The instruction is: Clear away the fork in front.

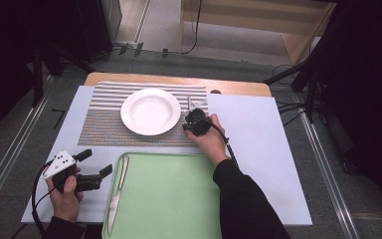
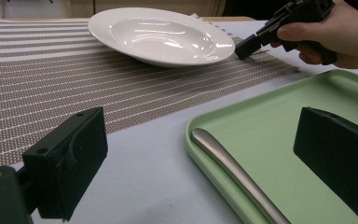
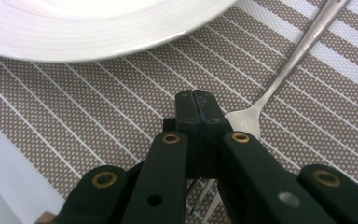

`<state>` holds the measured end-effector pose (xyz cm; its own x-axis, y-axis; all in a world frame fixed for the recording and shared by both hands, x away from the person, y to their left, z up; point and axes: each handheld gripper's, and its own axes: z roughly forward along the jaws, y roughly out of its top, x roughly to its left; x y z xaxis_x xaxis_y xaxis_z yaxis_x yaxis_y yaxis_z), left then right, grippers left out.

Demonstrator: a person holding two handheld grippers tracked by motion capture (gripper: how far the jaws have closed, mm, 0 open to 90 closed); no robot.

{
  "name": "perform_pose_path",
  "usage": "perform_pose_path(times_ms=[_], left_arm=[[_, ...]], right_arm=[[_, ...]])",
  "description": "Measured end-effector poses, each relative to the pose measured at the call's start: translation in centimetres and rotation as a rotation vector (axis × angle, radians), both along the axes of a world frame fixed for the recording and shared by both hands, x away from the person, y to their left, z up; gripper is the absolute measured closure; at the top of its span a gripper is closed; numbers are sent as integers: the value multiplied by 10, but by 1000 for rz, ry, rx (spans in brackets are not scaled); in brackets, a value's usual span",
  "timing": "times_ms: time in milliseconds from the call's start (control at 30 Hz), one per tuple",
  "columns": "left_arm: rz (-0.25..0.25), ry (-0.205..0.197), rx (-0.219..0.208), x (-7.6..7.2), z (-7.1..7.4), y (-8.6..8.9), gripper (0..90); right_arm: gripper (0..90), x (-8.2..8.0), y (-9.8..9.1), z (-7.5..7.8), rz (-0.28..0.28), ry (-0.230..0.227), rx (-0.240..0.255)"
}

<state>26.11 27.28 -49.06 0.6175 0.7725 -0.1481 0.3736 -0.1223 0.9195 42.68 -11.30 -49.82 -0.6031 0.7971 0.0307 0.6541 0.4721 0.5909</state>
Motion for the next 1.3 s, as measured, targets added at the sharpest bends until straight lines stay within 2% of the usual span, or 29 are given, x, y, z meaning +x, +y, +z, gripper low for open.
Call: perform_pose_path(times_ms=[167, 367, 500, 600, 733, 867, 967, 1100, 1133, 1200, 1300], left_arm=[[0, 0, 0, 0, 0, 0, 22], [0, -1, 0, 0, 0, 0, 22], [1, -1, 4, 0, 0, 0, 22], [1, 0, 4, 0, 0, 0, 22], [0, 0, 0, 0, 0, 0, 22], [-1, 6, 1, 0, 0, 0, 22], [-3, 2, -3, 0, 0, 0, 22], [-5, 6, 5, 0, 0, 0, 22], [-6, 3, -2, 1, 0, 0, 22], [-4, 3, -4, 1, 0, 0, 22], [-5, 3, -1, 1, 0, 0, 22]], right_arm=[[878, -1, -7, 0, -9, 4, -10], [876, 0, -16, 1, -31, 23, 7], [804, 1, -21, 9, -59, 7, 62], [723, 7, -24, 14, -92, -18, 57], [670, 17, -30, 15, -150, -12, 82], [657, 26, -31, 18, -180, -25, 62], [654, 32, -29, 16, -197, -32, 28], [655, 37, -27, 14, -217, -12, 21], [656, 38, -27, 13, -214, -19, 18], [663, 40, -24, 11, -221, -18, -5], [682, 44, -22, 11, -239, -3, 14]])
